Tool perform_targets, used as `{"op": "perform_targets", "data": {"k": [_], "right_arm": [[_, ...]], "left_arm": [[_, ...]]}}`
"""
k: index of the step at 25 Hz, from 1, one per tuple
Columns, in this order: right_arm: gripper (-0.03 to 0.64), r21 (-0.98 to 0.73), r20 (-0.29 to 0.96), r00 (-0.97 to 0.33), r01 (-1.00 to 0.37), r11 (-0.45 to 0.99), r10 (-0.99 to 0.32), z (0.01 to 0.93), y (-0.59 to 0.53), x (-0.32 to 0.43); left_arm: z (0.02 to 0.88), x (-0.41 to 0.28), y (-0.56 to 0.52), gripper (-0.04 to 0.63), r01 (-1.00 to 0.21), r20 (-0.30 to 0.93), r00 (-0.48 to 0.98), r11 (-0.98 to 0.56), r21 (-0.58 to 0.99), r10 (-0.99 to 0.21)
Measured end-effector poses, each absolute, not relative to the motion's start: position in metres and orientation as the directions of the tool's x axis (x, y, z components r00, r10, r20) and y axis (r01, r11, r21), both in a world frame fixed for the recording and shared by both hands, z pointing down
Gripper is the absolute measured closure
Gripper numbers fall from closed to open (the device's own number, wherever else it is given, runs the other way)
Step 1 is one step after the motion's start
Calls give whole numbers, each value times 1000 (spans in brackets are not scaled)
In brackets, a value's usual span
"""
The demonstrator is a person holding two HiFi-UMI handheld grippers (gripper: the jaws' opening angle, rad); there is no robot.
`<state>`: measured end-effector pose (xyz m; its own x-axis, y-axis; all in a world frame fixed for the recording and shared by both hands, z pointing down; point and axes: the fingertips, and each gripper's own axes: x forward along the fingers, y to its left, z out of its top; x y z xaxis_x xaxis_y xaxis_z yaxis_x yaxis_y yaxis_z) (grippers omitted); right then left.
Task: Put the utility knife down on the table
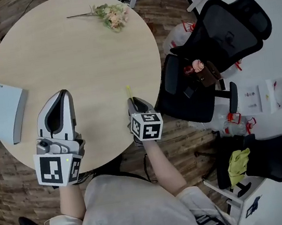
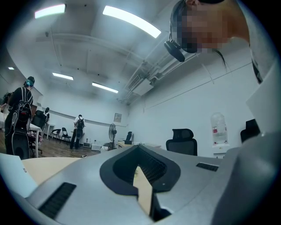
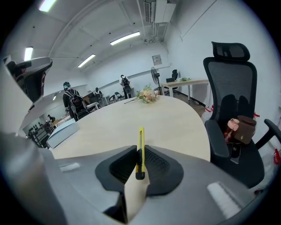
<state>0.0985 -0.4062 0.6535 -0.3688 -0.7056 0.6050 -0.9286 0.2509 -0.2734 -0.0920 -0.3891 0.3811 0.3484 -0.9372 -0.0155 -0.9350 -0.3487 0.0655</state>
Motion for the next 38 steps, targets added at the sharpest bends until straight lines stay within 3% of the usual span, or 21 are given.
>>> {"op": "perform_targets", "data": {"k": [19, 38], "right_arm": [[552, -200, 711, -324, -944, 262, -624, 685, -417, 87], [534, -159, 718, -300, -949, 271, -628, 681, -417, 85]], "left_arm": [[401, -113, -409, 588, -941, 12, 327, -324, 98, -945], [399, -124, -408, 588, -940, -8, 325, -324, 108, -946]]}}
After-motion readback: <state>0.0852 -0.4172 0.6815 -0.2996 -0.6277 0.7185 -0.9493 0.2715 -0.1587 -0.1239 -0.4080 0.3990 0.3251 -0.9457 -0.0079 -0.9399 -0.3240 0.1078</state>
